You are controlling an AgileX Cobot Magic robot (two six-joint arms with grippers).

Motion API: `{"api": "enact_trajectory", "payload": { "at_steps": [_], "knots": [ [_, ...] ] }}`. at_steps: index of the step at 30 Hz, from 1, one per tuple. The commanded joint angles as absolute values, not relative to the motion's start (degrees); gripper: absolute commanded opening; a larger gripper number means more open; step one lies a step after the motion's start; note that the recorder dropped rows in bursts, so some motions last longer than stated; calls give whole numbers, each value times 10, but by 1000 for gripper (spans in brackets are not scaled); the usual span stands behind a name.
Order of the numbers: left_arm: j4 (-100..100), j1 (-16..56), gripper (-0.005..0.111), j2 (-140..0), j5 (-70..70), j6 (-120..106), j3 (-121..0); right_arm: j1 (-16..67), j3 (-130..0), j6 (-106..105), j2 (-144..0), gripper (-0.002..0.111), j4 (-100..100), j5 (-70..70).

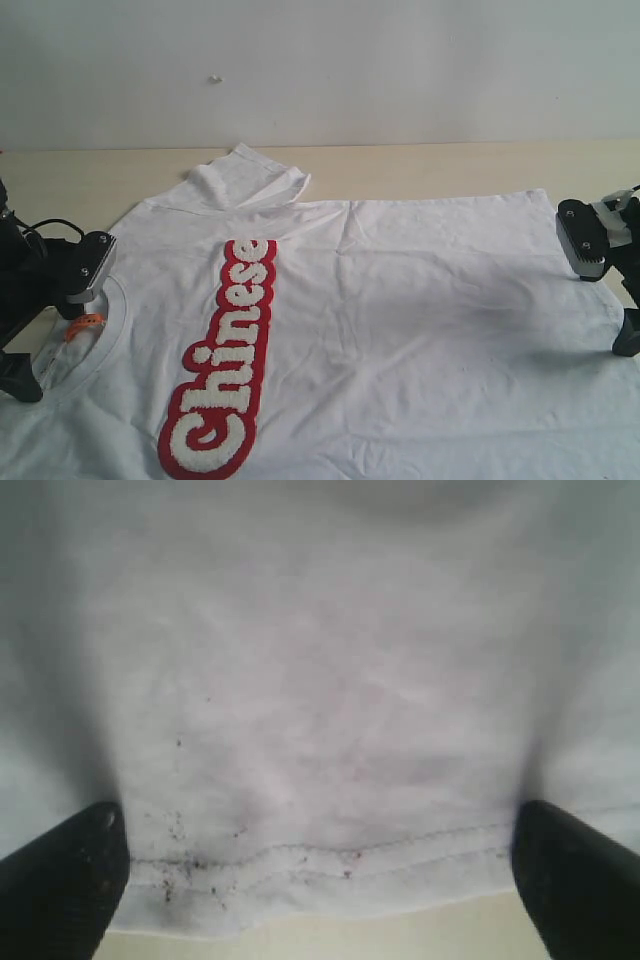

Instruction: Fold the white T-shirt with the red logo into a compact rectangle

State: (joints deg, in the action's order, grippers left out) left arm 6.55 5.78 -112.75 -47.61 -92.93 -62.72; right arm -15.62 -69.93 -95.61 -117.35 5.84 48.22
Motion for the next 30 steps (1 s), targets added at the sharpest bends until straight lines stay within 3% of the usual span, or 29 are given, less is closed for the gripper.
{"api": "enact_trajectory", "payload": {
  "at_steps": [1, 24, 29, 30],
  "knots": [
    [69, 59, 105, -1136, -476, -927, -628, -157, -696, -959, -1182, 105, 55, 477],
    [69, 59, 105, -1136, -476, -927, -628, -157, -696, -959, -1192, 105, 56, 476],
    [69, 59, 105, -1136, -476, -927, -628, -157, -696, -959, -1207, 102, 56, 474],
    [69, 59, 105, -1136, -476, -927, -628, -157, -696, -959, -1207, 97, 54, 470]
  ]
}}
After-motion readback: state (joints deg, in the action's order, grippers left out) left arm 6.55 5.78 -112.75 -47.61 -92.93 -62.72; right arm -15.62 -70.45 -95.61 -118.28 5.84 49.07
